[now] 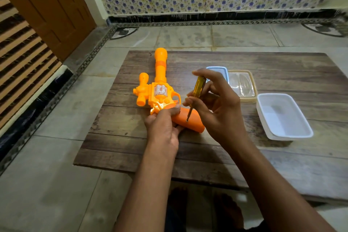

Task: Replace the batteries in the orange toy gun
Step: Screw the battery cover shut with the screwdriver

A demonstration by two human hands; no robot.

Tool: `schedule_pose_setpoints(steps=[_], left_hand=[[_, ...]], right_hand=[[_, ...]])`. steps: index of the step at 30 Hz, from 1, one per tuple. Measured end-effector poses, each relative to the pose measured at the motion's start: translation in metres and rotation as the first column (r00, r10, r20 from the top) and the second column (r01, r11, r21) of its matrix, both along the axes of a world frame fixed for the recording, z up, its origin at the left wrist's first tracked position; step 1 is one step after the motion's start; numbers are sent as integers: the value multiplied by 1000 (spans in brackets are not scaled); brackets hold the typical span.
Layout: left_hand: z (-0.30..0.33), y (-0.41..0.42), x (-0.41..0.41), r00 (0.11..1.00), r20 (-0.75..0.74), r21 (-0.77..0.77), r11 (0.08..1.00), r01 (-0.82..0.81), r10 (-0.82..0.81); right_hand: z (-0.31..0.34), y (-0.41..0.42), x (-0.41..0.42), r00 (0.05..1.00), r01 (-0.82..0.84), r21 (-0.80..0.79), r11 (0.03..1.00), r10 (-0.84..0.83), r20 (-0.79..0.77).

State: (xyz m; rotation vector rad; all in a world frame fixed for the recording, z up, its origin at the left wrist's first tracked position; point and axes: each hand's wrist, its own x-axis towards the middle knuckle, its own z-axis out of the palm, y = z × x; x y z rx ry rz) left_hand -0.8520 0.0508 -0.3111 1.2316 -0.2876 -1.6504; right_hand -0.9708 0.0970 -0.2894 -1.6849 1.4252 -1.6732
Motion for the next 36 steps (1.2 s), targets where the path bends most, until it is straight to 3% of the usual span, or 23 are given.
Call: schedule_pose_setpoints(steps=[8, 19, 24, 30, 36], left_hand=[[1, -1, -1, 1000, -7, 11, 1000, -11, 11], [5, 3, -1, 1000, -11, -13, 1000, -2, 2], [6, 2, -3, 1000, -6, -19, 1000, -21, 21], [7, 4, -2, 1000, -2, -18, 1000, -20, 20], [9, 3, -3, 1000, 10, -6, 1000, -25, 25]], right_hand=[[4, 0, -2, 998, -64, -123, 990, 61, -30], [5, -3, 0, 984, 76, -198, 977, -106, -142], [8, -1, -2, 996, -27, -167, 986, 12, -89], [9, -2, -1, 990, 34, -189, 981, -59, -130], [12, 1, -4, 995, -44, -161, 986, 30, -92]])
